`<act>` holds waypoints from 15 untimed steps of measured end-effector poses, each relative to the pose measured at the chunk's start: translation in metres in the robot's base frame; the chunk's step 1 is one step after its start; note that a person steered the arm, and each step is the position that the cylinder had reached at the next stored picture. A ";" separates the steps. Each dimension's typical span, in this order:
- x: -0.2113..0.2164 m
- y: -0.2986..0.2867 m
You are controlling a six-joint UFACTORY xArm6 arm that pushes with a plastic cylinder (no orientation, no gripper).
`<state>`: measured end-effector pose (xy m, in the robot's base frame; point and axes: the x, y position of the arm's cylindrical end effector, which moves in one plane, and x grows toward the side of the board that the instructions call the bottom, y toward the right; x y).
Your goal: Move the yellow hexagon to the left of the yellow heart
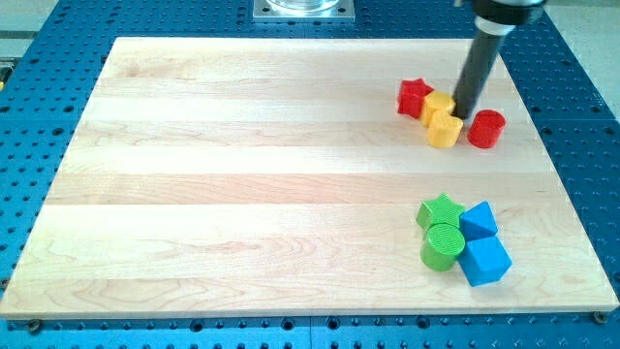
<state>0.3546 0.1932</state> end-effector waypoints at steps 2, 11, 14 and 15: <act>0.022 -0.100; 0.006 -0.110; 0.034 -0.097; 0.041 -0.143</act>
<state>0.3954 0.0502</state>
